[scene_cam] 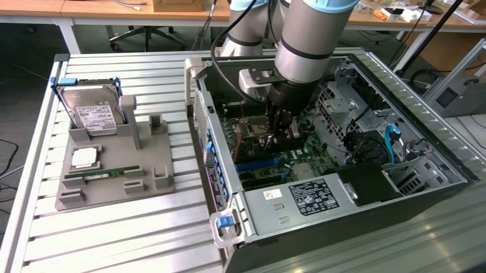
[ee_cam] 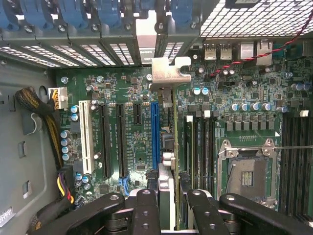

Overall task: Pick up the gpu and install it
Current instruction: 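Insert the gpu into the slot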

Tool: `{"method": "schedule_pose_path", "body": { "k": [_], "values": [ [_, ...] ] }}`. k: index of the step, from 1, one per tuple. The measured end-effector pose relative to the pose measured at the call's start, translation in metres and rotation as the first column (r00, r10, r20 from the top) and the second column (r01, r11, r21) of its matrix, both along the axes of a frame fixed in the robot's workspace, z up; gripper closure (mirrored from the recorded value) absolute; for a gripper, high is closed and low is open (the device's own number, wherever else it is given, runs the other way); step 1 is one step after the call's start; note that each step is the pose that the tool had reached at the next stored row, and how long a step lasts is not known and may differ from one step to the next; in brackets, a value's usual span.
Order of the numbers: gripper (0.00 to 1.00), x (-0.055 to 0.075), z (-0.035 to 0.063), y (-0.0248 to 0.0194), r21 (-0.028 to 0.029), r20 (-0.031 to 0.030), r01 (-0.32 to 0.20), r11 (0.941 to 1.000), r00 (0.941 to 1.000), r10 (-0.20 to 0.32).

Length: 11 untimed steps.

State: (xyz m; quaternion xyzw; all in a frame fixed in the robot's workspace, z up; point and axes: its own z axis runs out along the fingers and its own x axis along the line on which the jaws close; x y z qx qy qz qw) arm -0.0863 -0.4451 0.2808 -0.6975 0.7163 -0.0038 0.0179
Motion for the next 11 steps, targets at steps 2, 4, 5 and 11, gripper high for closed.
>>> {"method": "schedule_pose_path", "body": {
  "k": [2, 4, 5, 11],
  "values": [
    [0.73, 0.0, 0.0, 0.0, 0.0, 0.0001, 0.0, 1.0, 1.0, 0.0],
    [0.73, -0.0003, 0.0, 0.0, 0.0, 0.0001, 0.0, 1.0, 1.0, 0.0],
    [0.73, -0.0006, 0.0, 0.0, 0.0, 0.0, 0.0, 1.0, 1.0, 0.0],
    [0.73, -0.0044, 0.0, 0.0, 0.0001, 0.0, 0.0, 1.0, 1.0, 0.0]
  ]
}}
